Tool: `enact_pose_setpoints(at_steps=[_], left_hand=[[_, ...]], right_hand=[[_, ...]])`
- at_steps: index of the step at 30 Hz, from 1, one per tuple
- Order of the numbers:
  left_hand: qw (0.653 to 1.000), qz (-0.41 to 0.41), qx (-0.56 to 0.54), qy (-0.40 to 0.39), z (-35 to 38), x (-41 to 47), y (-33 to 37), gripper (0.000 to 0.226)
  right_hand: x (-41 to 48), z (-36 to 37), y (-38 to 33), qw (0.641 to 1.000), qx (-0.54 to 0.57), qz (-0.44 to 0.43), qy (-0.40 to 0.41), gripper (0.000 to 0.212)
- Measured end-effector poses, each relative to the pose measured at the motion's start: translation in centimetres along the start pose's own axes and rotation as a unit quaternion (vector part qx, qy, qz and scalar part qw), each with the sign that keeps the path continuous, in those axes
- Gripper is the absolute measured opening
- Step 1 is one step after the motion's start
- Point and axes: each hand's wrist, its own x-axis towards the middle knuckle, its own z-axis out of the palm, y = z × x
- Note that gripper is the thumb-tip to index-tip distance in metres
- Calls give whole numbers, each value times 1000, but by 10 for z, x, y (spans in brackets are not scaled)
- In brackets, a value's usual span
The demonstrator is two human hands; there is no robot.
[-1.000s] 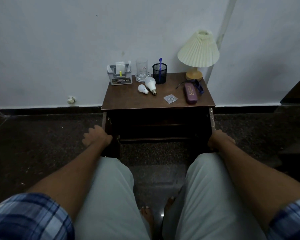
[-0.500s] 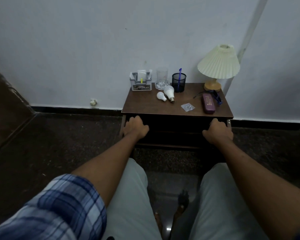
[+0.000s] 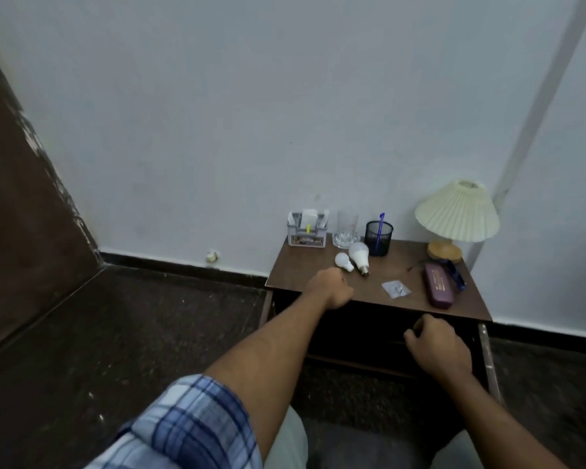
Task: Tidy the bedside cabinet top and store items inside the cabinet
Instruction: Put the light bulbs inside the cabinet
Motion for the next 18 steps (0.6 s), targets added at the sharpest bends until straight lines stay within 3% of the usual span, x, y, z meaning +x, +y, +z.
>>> enact_pose_setpoints(at_steps=[6,10,18], left_hand=[[989,-44,-143,-8,18,11,40,34],[993,10,-112,-42,39,5,48,14],[995,-8,-100,3,88,-17,17,15]], right_hand=[[-5,3,-7,1000,18,6,12,22],[-4,5,-7,999,26,10,23,22],[6,-1,-20,995,79,31,52,20]])
